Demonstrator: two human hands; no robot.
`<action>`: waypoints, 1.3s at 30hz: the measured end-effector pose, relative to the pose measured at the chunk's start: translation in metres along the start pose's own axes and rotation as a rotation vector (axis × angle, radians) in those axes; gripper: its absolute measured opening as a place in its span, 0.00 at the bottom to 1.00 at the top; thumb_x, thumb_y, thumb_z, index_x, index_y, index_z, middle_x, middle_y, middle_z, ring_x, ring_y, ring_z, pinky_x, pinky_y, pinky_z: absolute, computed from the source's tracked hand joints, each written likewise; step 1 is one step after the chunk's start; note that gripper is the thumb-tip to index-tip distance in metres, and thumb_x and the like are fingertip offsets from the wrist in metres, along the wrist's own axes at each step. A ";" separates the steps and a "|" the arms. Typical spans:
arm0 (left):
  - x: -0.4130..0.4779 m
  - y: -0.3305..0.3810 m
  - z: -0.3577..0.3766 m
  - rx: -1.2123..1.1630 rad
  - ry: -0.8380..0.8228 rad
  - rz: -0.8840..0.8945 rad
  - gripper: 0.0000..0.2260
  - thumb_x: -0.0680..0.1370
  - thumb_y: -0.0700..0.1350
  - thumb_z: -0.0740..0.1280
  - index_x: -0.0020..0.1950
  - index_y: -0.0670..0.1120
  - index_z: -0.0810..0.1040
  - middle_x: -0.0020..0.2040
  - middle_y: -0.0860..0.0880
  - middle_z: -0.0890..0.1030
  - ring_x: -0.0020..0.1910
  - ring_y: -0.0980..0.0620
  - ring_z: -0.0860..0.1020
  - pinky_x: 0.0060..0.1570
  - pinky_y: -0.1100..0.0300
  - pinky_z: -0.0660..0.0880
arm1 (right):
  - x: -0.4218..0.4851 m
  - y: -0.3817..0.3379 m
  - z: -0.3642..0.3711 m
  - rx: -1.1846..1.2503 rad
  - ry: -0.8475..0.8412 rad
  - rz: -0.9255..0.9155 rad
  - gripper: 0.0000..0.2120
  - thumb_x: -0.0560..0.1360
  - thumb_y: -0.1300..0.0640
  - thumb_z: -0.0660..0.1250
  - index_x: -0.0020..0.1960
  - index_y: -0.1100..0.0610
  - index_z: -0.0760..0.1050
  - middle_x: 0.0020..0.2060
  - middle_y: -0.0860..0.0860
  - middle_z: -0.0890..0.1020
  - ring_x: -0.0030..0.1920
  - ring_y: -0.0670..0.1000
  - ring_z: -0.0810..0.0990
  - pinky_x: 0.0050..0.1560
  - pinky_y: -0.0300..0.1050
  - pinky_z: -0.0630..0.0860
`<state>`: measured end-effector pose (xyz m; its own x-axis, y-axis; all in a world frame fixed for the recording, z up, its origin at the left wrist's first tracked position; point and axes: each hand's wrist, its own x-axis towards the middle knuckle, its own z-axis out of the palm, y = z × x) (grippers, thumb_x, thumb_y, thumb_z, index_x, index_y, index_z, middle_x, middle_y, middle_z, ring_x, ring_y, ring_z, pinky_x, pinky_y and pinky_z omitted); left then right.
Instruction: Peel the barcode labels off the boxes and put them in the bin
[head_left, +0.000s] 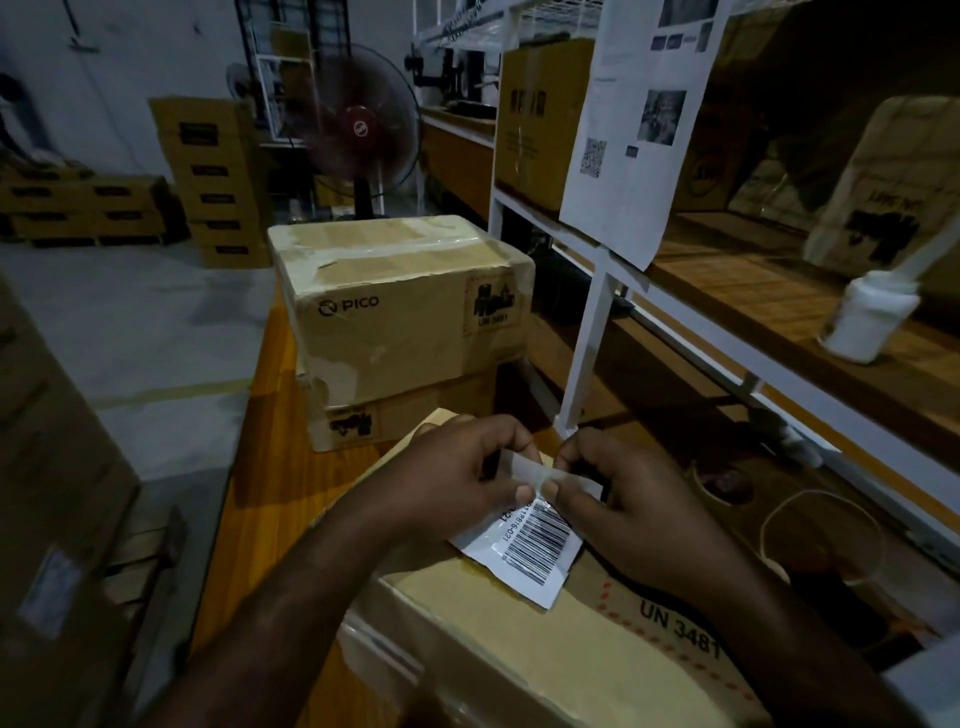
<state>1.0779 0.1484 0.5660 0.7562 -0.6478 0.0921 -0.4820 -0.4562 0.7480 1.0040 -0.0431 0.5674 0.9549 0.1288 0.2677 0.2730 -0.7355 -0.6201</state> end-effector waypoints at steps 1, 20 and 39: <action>0.000 0.001 0.000 -0.009 0.005 -0.001 0.07 0.75 0.50 0.72 0.49 0.60 0.76 0.48 0.56 0.80 0.47 0.55 0.80 0.43 0.49 0.81 | 0.000 0.001 0.000 0.009 0.000 0.009 0.04 0.77 0.51 0.68 0.45 0.47 0.73 0.36 0.46 0.79 0.39 0.41 0.80 0.32 0.34 0.73; -0.019 0.012 -0.024 -0.276 -0.235 -0.078 0.17 0.74 0.36 0.74 0.61 0.47 0.79 0.51 0.52 0.86 0.50 0.57 0.84 0.46 0.66 0.79 | -0.008 -0.011 -0.010 0.446 -0.070 0.097 0.05 0.73 0.63 0.73 0.45 0.57 0.77 0.40 0.51 0.85 0.40 0.49 0.86 0.37 0.48 0.83; -0.038 0.011 -0.027 -0.252 -0.148 -0.080 0.19 0.73 0.35 0.74 0.63 0.43 0.77 0.56 0.48 0.85 0.55 0.51 0.84 0.55 0.50 0.81 | -0.012 -0.017 -0.010 0.475 0.012 0.012 0.07 0.70 0.60 0.74 0.46 0.58 0.78 0.43 0.47 0.86 0.40 0.48 0.86 0.35 0.42 0.82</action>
<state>1.0554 0.1845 0.5880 0.7055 -0.7064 -0.0570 -0.2843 -0.3557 0.8903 0.9865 -0.0384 0.5818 0.9576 0.1129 0.2650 0.2879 -0.3508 -0.8911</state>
